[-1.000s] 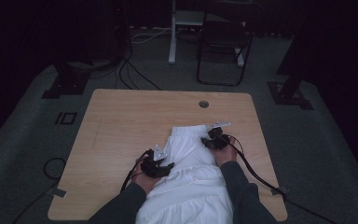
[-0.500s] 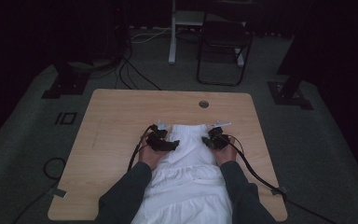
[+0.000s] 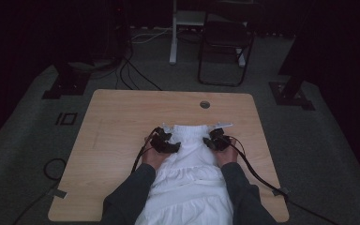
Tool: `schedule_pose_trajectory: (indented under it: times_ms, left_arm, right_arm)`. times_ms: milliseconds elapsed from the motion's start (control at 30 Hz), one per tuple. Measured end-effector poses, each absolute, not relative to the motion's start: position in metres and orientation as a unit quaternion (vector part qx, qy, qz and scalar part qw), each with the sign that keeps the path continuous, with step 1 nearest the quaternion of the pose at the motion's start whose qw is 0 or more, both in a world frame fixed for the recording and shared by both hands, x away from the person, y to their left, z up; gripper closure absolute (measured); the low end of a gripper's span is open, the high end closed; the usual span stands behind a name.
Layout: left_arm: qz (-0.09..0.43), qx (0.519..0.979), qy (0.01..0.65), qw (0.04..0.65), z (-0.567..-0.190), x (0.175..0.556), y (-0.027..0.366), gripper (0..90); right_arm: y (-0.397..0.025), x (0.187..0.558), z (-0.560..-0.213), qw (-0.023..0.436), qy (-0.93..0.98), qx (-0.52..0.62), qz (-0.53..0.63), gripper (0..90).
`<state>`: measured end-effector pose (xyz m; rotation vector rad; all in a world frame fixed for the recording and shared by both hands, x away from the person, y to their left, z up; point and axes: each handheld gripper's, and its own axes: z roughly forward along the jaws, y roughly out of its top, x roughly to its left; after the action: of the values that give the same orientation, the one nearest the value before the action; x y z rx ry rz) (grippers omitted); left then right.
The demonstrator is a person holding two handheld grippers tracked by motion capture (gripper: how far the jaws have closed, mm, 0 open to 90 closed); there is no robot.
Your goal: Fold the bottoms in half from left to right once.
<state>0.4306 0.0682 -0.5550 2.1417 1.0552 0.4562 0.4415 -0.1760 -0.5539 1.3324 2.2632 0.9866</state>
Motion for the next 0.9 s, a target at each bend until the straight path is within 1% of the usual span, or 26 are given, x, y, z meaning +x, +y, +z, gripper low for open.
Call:
schedule_pose_trajectory:
  times_ms: [67, 200, 267, 333, 467, 700, 900]
  left_arm:
    - [0.174, 0.826, 0.406, 0.351, -0.5548, 0.4294, 0.0661, 52.6]
    - [0.165, 0.821, 0.414, 0.357, -0.5543, 0.4293, 0.0641, 67.2]
    - [0.158, 0.821, 0.415, 0.358, -0.5539, 0.4291, 0.0636, 73.3]
    - [0.153, 0.820, 0.418, 0.359, -0.5537, 0.4291, 0.0632, 77.2]
    - [0.140, 0.817, 0.422, 0.367, -0.5544, 0.4302, 0.0654, 80.5]
    - [0.136, 0.813, 0.425, 0.373, -0.5552, 0.4304, 0.0669, 81.4]
    - [0.124, 0.810, 0.427, 0.381, -0.5557, 0.4325, 0.0700, 82.0]
  right_arm:
    - [-0.1759, 0.4412, -0.5540, 0.168, 0.795, 0.469, 0.347, 78.9]
    - [-0.1745, 0.4406, -0.5537, 0.172, 0.795, 0.470, 0.343, 79.0]
    - [-0.1743, 0.4406, -0.5536, 0.172, 0.795, 0.470, 0.343, 79.0]
    - [-0.1742, 0.4406, -0.5536, 0.173, 0.795, 0.471, 0.342, 79.1]
    - [-0.1732, 0.4403, -0.5532, 0.173, 0.795, 0.471, 0.340, 79.9]
    - [-0.1725, 0.4397, -0.5535, 0.174, 0.792, 0.475, 0.341, 81.3]
    - [-0.1737, 0.4413, -0.5530, 0.164, 0.791, 0.479, 0.344, 81.6]
